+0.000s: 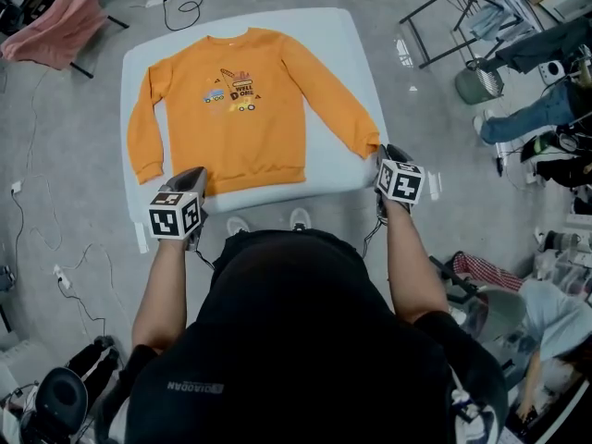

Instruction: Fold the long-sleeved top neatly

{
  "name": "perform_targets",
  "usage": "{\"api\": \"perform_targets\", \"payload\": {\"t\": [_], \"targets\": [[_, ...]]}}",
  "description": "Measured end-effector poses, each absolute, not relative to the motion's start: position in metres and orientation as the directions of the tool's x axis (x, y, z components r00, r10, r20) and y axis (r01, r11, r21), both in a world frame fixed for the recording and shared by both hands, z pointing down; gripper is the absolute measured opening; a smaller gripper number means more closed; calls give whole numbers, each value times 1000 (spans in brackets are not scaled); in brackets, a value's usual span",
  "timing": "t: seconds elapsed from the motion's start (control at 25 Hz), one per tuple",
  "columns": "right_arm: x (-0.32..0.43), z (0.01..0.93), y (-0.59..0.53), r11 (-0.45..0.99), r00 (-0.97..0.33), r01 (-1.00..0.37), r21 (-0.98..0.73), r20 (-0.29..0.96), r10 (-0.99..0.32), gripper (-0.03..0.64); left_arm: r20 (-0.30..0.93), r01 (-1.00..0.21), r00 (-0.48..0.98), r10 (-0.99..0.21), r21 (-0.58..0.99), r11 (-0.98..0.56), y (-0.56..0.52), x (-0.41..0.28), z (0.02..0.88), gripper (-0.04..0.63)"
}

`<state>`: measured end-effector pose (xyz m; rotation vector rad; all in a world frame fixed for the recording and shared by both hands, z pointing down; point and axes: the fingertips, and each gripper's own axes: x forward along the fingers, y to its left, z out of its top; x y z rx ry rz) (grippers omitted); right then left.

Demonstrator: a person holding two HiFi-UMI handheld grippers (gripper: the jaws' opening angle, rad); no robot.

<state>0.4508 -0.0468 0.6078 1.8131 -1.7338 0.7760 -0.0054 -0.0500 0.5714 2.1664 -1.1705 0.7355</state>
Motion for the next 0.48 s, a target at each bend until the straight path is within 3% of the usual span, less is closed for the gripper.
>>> {"api": "perform_targets", "payload": {"t": [0.16,0.28,0.4,0.48], "targets": [[445,619,-52,-71,-56,-986,-151,699,-713,162,698,-863,463,-547,214,-458,-45,4,571,6],[440,632,-60,-77,-64,-983,-165,711,-700,176,699,-866,458,-549,212,-453,-41,10,570,6],[443,641,-64,-51,-44,-993,-107,735,-677,156,703,-869,451,-550,203,-452,-37,16,569,6],[449,643,-63,-30,-24,-998,-60,742,-670,79,706,-872,443,-552,197,-448,-34,18,568,6]]}}
